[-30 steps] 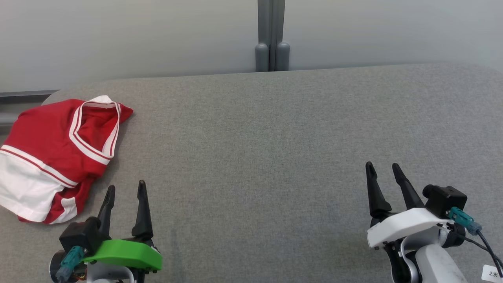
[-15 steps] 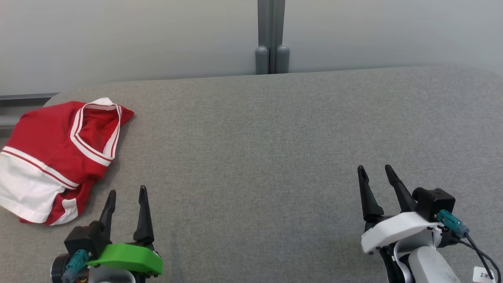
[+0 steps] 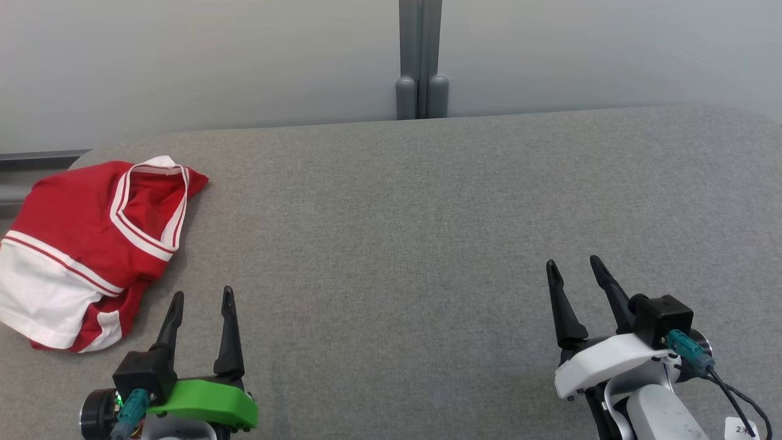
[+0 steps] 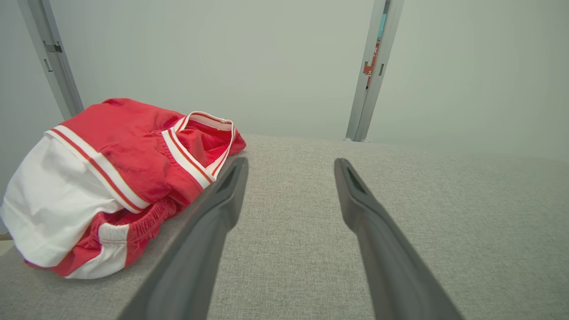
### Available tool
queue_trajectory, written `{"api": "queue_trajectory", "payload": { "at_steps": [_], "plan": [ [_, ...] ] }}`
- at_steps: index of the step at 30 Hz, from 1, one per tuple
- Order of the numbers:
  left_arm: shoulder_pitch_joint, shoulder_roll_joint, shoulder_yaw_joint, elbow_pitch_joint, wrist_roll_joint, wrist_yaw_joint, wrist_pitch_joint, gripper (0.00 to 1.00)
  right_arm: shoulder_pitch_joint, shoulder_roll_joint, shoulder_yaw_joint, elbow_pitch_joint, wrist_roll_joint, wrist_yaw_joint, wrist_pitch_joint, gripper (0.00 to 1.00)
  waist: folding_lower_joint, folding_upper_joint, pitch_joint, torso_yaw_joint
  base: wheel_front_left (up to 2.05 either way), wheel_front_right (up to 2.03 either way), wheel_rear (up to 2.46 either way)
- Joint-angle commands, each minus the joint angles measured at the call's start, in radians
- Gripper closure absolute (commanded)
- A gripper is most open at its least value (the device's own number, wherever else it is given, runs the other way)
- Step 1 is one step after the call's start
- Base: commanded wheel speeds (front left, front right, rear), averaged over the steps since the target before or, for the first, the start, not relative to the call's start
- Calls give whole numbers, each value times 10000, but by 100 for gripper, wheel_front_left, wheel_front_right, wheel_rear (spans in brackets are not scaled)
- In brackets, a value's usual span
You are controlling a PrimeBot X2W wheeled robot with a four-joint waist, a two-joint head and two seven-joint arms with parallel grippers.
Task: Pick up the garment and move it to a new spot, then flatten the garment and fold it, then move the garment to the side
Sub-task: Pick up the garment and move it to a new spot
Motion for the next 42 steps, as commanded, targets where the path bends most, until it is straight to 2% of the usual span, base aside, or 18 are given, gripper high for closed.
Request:
{"api": "queue_trajectory", "payload": {
  "at_steps": [1,15,21,34,42],
  "plan": [
    [114,23,-25,-46,43,85,-21,0,-92,-45,2,11,-77,2,-37,0,-1,-1,7,10,0,0,0],
    [-12,24,-94,-20,-112,157,-22,0,31,-37,1,-1,-159,2,-35,0,-1,-1,17,320,0,0,0],
    [-54,26,-97,-3,-93,181,-20,0,101,-40,18,-66,-179,2,-35,0,-1,-1,22,1068,0,0,0],
    [223,40,232,-6,56,239,-20,0,278,-39,-123,-226,-215,2,-35,0,-1,-1,-91,3308,0,0,0],
    [270,70,518,97,31,292,-20,0,219,-43,79,-209,-150,2,-35,0,-1,-1,-97,4188,0,0,0]
  ]
}}
